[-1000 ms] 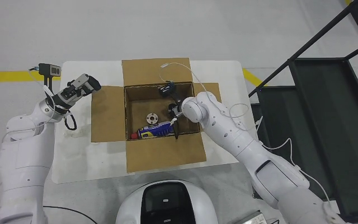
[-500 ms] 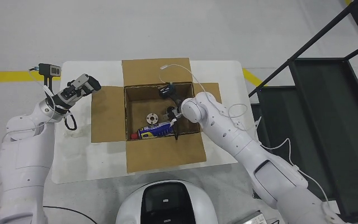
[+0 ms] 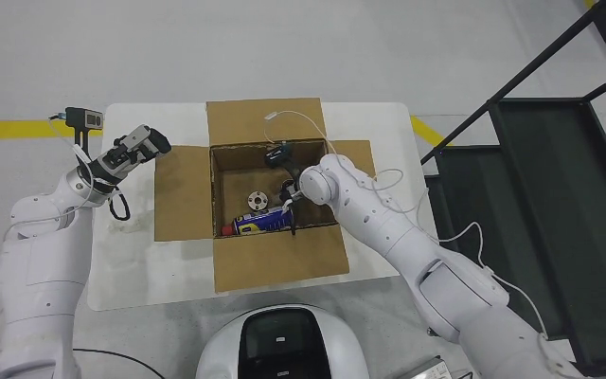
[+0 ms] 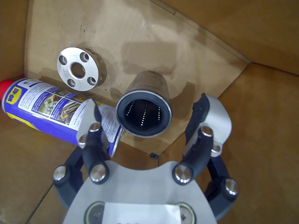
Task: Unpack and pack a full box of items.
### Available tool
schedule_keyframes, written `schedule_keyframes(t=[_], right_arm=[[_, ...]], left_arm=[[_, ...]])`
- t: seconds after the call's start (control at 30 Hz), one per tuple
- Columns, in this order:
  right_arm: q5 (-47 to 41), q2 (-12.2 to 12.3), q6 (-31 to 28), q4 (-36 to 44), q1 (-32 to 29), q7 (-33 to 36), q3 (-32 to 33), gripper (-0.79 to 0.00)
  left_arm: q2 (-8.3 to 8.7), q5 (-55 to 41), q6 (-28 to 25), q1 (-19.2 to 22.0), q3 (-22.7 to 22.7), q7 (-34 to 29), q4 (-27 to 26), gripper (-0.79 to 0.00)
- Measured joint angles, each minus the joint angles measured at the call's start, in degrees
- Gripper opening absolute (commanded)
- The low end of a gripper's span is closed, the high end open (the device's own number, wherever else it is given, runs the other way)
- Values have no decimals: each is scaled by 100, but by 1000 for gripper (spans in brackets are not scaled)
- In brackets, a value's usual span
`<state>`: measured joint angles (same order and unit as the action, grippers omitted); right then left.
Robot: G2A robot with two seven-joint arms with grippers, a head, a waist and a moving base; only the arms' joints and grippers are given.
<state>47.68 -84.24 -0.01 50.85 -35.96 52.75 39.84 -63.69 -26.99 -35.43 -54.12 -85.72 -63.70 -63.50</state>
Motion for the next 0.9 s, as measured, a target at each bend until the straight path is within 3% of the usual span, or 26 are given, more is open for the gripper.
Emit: schedule_keyframes(t=[0.23,0.4,0.6,0.9], right_arm=[[-26,-62,-35,-97,31,-39,14,-785],[-247,43,-181,280,-116,220,304,-785],[346,402,-112,1961,-778,758,844,-785],[1016,971,-146,5386,-2688,1418,2394,-785]], left_arm=[[0,0,0,0,0,0,0,0],[0,0,0,0,0,0,0,0],[0,0,0,0,0,0,0,0],[0,0,0,0,0,0,0,0]])
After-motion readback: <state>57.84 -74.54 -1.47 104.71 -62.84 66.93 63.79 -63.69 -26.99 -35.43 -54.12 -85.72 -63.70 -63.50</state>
